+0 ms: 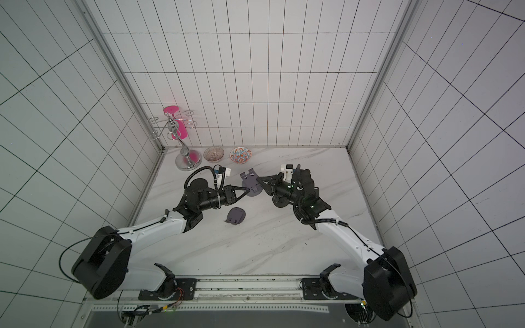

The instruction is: Open the phone stand

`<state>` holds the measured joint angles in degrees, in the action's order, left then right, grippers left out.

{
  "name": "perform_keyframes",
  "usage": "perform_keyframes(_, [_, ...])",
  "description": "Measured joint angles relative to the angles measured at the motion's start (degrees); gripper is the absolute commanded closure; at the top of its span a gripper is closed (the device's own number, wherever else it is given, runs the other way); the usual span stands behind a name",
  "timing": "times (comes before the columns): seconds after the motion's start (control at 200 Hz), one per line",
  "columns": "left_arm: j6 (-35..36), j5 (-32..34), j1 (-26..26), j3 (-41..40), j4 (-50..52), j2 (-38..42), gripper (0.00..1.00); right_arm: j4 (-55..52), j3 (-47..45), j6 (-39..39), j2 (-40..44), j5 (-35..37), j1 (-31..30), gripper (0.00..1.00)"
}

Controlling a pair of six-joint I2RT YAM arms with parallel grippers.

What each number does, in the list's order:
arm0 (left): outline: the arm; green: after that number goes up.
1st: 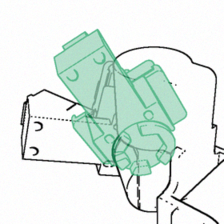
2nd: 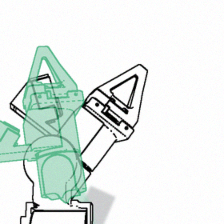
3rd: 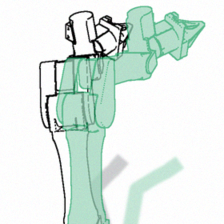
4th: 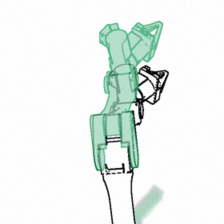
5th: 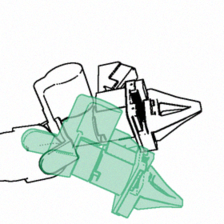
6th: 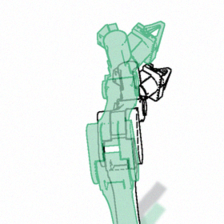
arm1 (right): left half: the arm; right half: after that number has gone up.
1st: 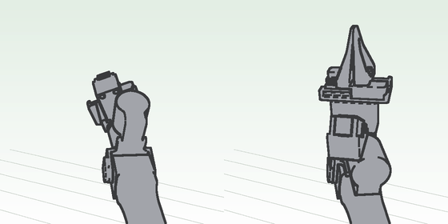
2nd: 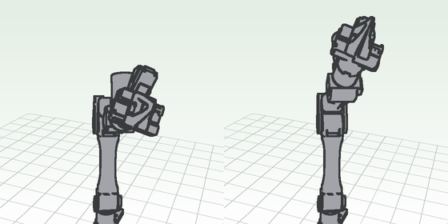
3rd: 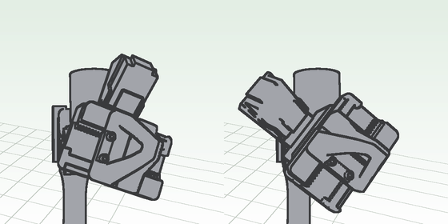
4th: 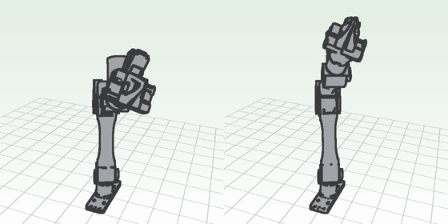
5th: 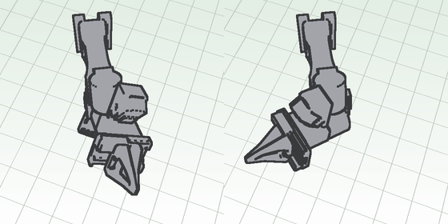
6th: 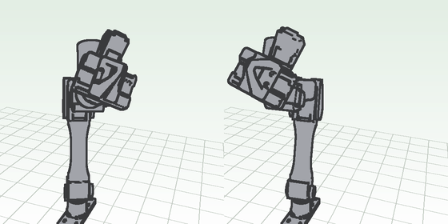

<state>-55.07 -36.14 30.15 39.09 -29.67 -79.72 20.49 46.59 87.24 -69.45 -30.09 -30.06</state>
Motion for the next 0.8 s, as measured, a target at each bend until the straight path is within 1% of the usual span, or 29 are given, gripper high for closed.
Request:
perform_keyframes(0.075, [-0.3, -1.0, -0.3, 0.0, -1.4, 0.0, 1.00, 0.7, 0.0, 0.0, 0.4, -0.3, 0.0, 1.00])
perform_keyframes(0.115, [-0.4, -1.4, -0.3, 0.0, -1.9, 0.1, 0.94, 1.0, 0.0, 0.0, 0.7, -0.5, 0.0, 1.00])
perform_keyframes(0.185, [-0.6, -1.4, -0.4, 0.1, -2.4, 0.3, 0.86, 1.3, 0.0, 0.0, 1.1, -0.8, 0.0, 1.00])
perform_keyframes(0.23, [-1.0, -1.0, -0.9, 0.2, -2.2, 0.4, 0.78, 1.4, 0.0, -0.2, 1.4, -1.0, 0.1, 1.00])
perform_keyframes(0.27, [-1.0, -0.9, -1.5, 0.4, -1.9, 0.5, 0.72, 1.6, 0.0, -0.3, 1.7, -1.0, 0.1, 1.00])
perform_keyframes(0.36, [-1.1, -0.7, -1.9, 0.9, -1.1, 0.5, 0.65, 2.1, 0.0, -0.4, 1.8, -1.3, 0.1, 1.00])
perform_keyframes(0.45, [-1.0, -0.6, -2.1, 1.0, -0.3, 0.5, 0.63, 2.1, 0.0, -0.6, 1.9, -1.3, 0.1, 1.00])
perform_keyframes(0.8, [-0.4, -0.8, -2.2, 2.2, 0.3, 0.6, 0.63, 2.5, 0.0, -0.3, 2.4, -1.3, 0.1, 1.00])
